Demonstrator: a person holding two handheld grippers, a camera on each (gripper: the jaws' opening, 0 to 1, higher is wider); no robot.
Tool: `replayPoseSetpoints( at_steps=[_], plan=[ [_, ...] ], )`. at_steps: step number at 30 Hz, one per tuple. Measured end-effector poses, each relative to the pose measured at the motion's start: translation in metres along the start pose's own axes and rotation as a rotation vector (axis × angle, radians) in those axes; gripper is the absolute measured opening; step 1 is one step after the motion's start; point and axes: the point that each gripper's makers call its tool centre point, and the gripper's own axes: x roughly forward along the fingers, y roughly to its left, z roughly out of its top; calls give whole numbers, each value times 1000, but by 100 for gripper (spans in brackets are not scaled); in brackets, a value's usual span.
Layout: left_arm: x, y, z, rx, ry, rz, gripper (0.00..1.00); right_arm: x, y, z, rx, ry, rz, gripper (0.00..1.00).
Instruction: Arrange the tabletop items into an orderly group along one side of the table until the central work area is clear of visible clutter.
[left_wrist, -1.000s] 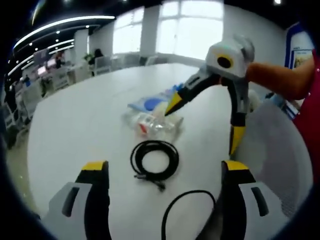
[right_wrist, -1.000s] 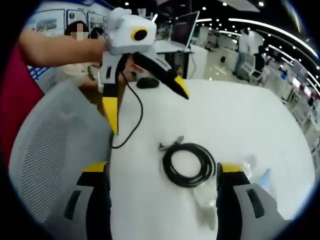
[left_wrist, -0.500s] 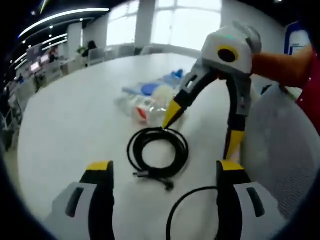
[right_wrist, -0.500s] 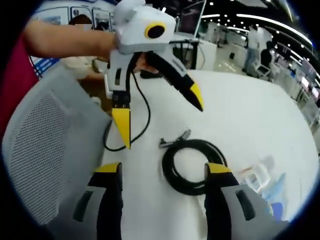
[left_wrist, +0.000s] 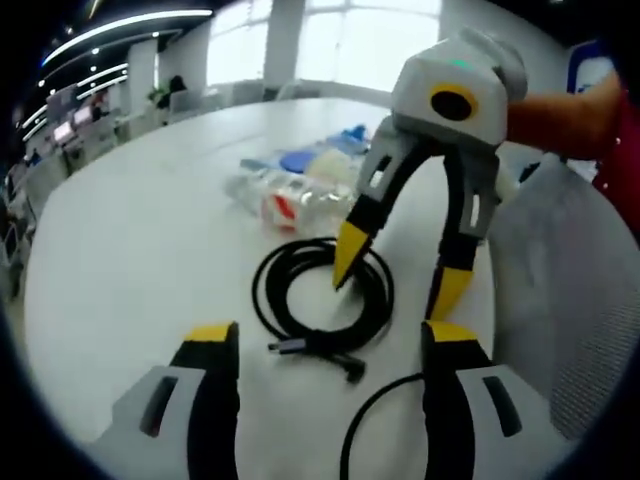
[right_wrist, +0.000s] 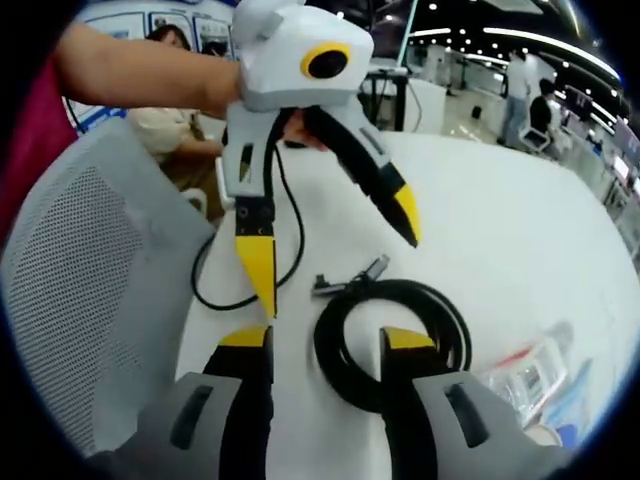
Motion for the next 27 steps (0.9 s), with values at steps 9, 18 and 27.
replayPoseSetpoints(
  at_steps=[9,18,27],
  plan=[
    [3,4,-5,7,7,11,62,10,-1,-3,3,14,1,34],
    [6,5,-10,19,15,22,52,12,-4,-4,9,20,-15,27],
    [6,8,-13,17,17,28,42,16,-7,-11,21,45,-24,19]
  ],
)
